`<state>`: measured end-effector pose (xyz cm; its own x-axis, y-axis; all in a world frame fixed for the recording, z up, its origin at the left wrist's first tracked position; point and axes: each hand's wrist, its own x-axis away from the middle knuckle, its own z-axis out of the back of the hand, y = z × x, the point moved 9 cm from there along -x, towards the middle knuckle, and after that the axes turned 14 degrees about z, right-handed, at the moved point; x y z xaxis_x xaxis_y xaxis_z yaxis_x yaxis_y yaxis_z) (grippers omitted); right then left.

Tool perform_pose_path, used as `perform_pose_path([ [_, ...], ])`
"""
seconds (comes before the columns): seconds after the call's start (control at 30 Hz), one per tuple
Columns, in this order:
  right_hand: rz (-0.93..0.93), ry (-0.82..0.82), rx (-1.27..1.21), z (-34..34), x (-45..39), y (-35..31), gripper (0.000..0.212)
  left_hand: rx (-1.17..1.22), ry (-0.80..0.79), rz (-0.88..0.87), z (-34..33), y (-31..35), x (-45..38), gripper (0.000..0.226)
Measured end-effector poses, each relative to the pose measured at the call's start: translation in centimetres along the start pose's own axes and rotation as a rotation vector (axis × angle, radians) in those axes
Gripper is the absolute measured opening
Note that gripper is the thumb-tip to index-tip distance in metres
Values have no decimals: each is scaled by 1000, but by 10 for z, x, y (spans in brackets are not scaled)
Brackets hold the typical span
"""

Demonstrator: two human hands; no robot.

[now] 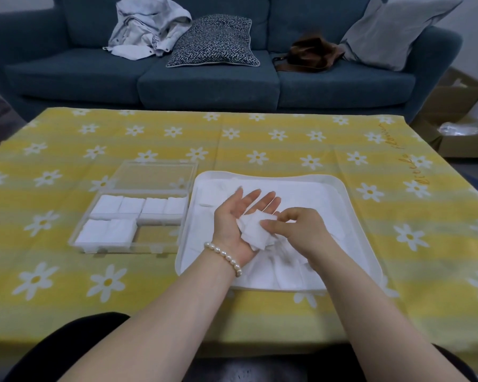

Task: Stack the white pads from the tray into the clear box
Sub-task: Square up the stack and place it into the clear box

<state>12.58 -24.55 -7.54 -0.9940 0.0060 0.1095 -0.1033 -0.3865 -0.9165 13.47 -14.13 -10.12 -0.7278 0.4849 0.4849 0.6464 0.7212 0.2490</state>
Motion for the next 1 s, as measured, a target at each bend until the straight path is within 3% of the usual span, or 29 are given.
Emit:
perform_pose_path([
  [0.07,35,16,45,2,2,-6,31,-23,-18,22,-3,-1,-1,21],
  [0.27,191,114,101,19,0,-24,21,-179,76,44,4,-5,-8,22],
  [0.43,143,91,66,26,-6,-15,20,-278,128,47,8,-6,-9,15],
  [0.53,179,115,207,31,-8,-17,21,-294,132,66,6,-8,-8,10],
  [0.6,213,139,257,33,-9,-20,21,-322,136,91,5,-10,-7,25],
  [0.8,175,-37,-52,24,-9,-19,16,-318,220,133,14,-13,-5,32],
  [0.87,187,-96,31,18,-9,-17,16,-345,222,162,14,-17,-5,40],
  [1.0,259,-11,498,15,-12,-19,15,-334,233,178,15,-19,-5,47],
])
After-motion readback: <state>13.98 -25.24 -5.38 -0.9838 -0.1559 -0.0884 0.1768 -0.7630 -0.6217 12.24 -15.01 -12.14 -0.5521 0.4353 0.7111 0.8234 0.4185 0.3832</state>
